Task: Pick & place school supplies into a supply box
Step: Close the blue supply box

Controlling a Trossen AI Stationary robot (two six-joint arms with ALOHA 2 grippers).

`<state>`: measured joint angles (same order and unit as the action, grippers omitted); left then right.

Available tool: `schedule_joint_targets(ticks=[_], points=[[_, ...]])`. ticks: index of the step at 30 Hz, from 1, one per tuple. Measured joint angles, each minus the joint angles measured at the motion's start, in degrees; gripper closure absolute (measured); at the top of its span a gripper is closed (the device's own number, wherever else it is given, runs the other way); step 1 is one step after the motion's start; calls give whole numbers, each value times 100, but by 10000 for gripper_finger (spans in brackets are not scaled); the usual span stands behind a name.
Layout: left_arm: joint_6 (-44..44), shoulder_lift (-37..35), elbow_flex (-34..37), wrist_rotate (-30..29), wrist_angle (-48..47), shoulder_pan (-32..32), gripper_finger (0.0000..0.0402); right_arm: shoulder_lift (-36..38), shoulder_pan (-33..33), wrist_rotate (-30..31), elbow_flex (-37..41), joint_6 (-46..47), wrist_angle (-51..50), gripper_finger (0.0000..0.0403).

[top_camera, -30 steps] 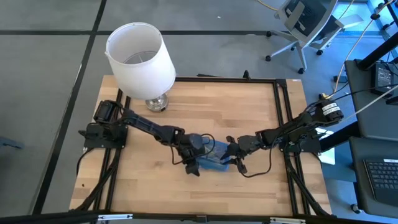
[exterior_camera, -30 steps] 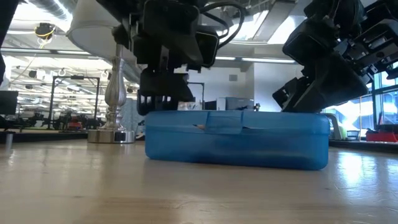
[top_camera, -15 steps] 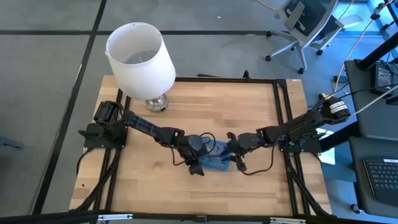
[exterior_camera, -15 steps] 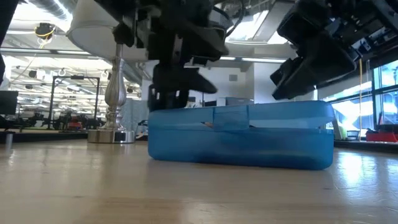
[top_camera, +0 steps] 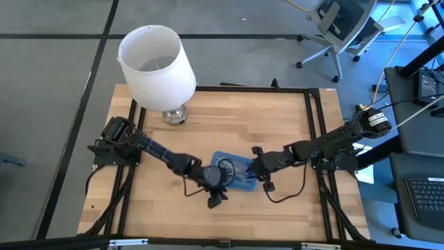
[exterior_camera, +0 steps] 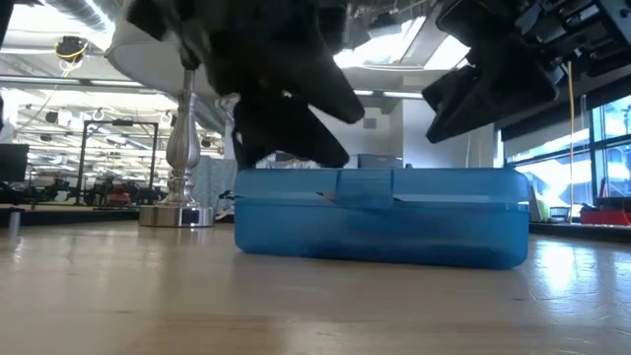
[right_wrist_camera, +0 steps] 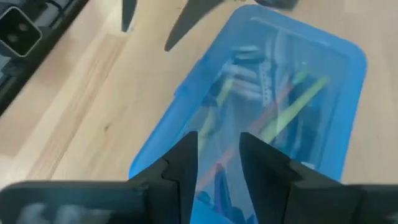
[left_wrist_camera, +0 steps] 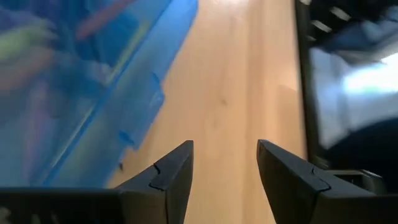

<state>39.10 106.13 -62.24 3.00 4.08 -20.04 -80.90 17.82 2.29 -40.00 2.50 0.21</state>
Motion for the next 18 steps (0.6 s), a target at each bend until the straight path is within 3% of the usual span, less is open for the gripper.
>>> schedule_joint_targets(ticks=[3,5,11,18], points=[[10,0,-2,-1110,-235,-331,233,0,0,247,0,0,60,279],[61,0,-2,-1489,-432,-464,233,0,0,431,0,1,297,279],[282,-157,-2,-1597,-762,-624,233,-110,0,574,-5,141,1344,279],[451,-118,-7,-1896,-1003,-570,233,-869,0,386,-7,187,2285,279]])
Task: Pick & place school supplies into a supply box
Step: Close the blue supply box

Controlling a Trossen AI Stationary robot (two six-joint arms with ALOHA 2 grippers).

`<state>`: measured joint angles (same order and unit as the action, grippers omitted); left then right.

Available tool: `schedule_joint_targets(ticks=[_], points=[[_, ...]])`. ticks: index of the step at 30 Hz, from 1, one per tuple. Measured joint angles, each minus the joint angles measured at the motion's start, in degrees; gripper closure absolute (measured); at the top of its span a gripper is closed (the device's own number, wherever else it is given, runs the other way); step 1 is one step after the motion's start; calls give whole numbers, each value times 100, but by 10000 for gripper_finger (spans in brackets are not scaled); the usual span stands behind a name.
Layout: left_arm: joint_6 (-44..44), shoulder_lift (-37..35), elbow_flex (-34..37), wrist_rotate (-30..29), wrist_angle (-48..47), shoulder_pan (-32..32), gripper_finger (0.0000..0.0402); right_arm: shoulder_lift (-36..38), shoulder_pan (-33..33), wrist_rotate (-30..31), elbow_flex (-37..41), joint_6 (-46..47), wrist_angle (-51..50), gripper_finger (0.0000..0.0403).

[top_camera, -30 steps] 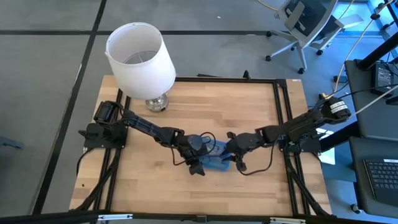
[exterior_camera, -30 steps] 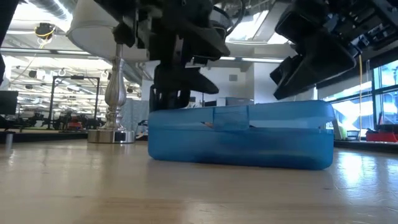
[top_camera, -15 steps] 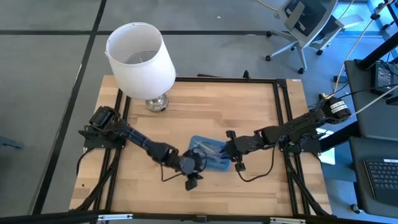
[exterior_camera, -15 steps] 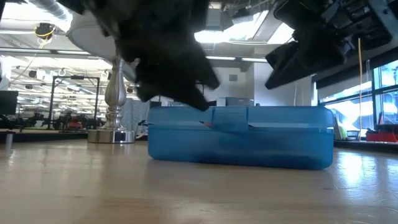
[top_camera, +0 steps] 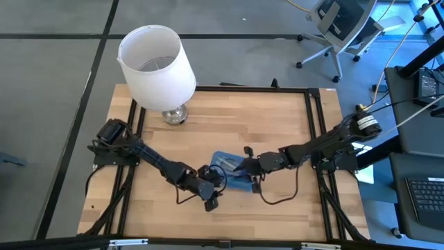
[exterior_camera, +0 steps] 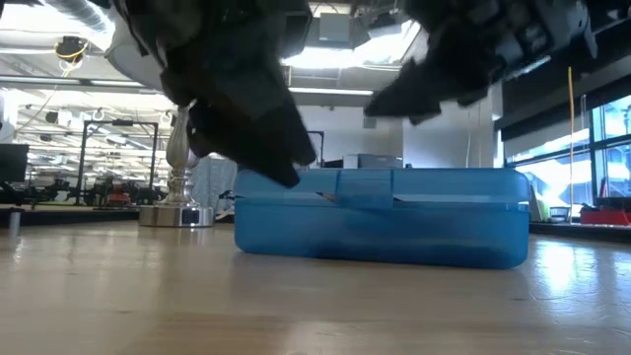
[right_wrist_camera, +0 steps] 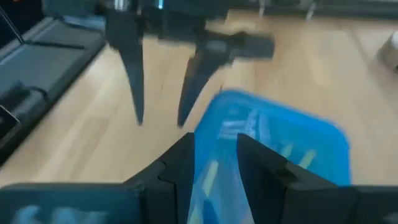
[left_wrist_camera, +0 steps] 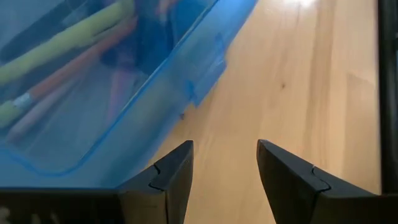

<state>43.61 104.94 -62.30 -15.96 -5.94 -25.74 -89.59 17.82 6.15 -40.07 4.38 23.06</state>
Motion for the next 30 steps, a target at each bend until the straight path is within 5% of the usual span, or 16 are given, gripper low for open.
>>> schedule_joint_targets(ticks=[15,30], points=[[239,2,2,585,27,-15,233,-1135,-4,-351,-673,-193,-728,279],[737,13,0,-51,-129,-91,233,-958,0,-448,-651,-659,-1193,279]])
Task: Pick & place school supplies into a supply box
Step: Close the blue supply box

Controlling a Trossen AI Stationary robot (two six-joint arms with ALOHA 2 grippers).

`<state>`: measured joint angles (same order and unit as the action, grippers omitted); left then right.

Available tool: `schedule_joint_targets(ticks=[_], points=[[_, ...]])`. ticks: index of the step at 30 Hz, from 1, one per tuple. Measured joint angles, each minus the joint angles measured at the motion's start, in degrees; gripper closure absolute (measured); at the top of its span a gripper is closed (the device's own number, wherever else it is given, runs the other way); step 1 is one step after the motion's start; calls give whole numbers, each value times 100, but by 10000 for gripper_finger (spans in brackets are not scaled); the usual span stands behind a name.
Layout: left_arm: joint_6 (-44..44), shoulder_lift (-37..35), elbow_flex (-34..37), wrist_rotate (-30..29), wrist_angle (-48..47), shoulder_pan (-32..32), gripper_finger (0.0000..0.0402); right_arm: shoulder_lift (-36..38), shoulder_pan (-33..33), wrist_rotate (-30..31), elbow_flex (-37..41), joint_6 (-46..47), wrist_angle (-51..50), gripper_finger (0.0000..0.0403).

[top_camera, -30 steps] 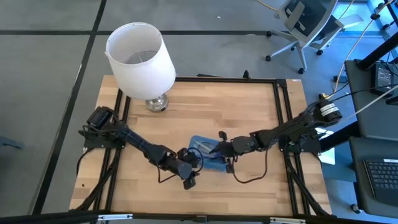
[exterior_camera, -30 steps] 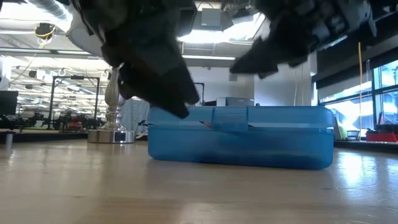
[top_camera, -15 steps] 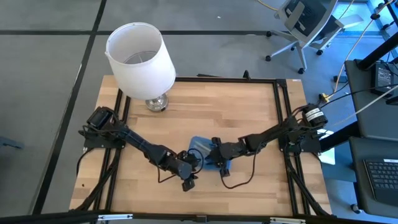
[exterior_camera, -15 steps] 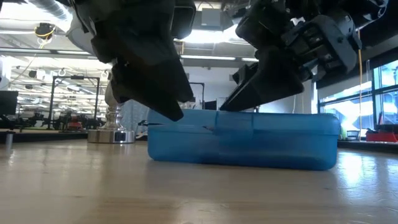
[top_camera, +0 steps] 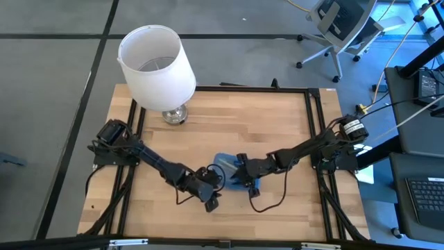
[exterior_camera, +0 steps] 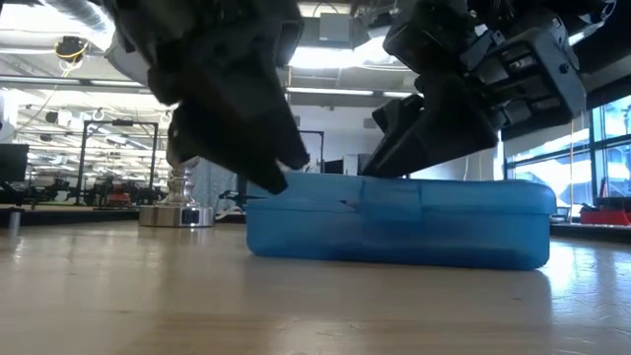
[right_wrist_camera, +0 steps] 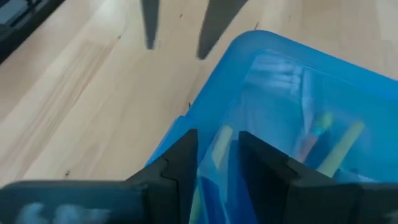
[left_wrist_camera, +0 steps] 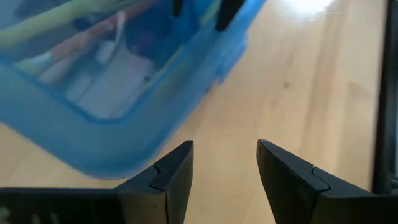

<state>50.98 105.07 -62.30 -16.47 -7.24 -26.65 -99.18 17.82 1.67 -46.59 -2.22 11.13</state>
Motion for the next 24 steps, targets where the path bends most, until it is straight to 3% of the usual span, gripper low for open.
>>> schedule_joint_targets(ticks=[16,24], points=[[221,31,0,-196,0,-107,233,88,-4,-538,2,-428,-681,279],[282,29,0,-688,81,-17,233,790,2,-437,53,-321,-1025,279]])
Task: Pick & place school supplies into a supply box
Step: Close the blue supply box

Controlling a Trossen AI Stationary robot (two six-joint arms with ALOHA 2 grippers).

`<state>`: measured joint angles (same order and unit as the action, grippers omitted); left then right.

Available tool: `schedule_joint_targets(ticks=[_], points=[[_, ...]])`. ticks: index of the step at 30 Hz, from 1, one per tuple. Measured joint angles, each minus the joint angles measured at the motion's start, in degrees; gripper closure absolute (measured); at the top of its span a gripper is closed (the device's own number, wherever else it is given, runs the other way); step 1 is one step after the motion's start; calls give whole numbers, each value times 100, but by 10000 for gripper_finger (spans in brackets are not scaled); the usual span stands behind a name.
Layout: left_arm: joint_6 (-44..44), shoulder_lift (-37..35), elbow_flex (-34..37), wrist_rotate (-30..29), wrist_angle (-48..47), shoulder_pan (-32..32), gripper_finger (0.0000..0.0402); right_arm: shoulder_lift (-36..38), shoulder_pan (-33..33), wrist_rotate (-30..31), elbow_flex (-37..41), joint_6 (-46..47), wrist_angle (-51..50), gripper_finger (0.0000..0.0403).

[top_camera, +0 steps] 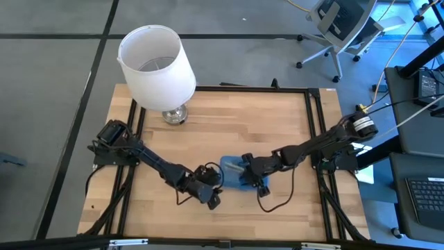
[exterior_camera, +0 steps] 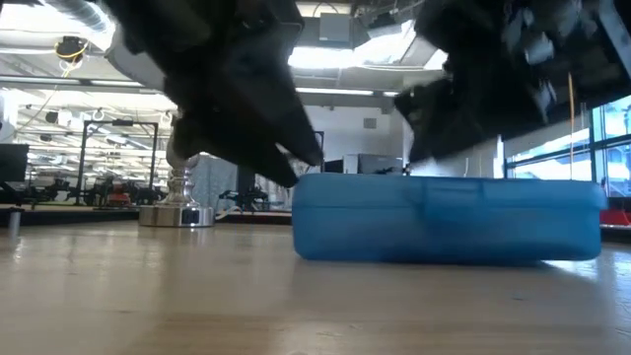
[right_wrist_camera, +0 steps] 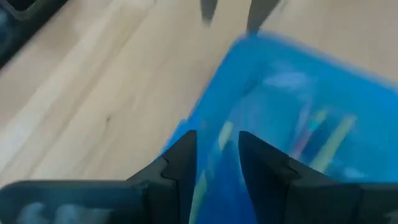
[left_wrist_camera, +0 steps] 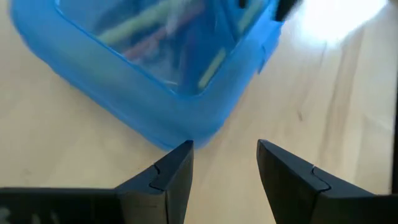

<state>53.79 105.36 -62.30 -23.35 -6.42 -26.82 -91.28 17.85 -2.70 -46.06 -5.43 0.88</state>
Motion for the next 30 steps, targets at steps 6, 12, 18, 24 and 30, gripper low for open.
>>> schedule_joint_targets(ticks=[6,12,18,24,30], points=[[-645,-80,0,-97,421,306,233,659,-2,144,-11,423,-395,279],[-1567,-140,0,49,757,939,233,965,4,272,-28,1423,-1044,279],[-2348,-76,7,1355,514,1701,233,917,153,881,-31,2176,-1953,279],[-2550,-92,-11,1956,120,2125,233,906,201,1062,-31,2432,-2560,279],[-2463,-56,-18,2157,34,2168,233,909,201,1383,-37,2472,-2867,279]])
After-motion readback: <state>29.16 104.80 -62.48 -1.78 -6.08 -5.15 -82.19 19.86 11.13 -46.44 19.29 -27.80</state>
